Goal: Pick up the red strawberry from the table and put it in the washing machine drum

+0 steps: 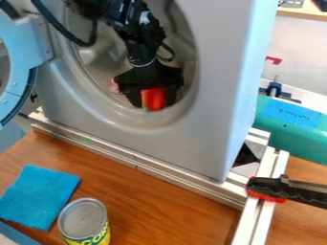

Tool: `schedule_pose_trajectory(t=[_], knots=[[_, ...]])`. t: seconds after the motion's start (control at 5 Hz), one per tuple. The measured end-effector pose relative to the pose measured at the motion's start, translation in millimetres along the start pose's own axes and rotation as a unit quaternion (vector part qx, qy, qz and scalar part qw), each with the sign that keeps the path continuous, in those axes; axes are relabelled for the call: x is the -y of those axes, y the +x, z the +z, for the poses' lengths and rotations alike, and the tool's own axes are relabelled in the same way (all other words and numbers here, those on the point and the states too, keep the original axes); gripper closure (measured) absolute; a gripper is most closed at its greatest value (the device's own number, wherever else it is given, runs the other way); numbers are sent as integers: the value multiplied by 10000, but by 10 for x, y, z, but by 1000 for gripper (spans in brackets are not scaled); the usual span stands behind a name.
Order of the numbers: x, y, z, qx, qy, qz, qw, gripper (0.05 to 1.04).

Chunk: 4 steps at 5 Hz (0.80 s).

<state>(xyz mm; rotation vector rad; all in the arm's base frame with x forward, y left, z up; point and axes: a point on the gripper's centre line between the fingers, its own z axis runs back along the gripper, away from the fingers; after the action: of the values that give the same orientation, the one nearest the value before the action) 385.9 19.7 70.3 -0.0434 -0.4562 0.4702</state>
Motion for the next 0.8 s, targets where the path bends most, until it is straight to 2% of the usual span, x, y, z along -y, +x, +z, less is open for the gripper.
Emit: schedule_pose_trajectory(t=[0.2,0.4,0.6,0.8], knots=[[-22,-86,267,184,-45,-55,9998,83],[-121,-210,561,67,118,-85,9999,83],[-302,-507,717,-470,601,-239,9968,83],[-492,-855,698,-1129,943,-530,9877,83]])
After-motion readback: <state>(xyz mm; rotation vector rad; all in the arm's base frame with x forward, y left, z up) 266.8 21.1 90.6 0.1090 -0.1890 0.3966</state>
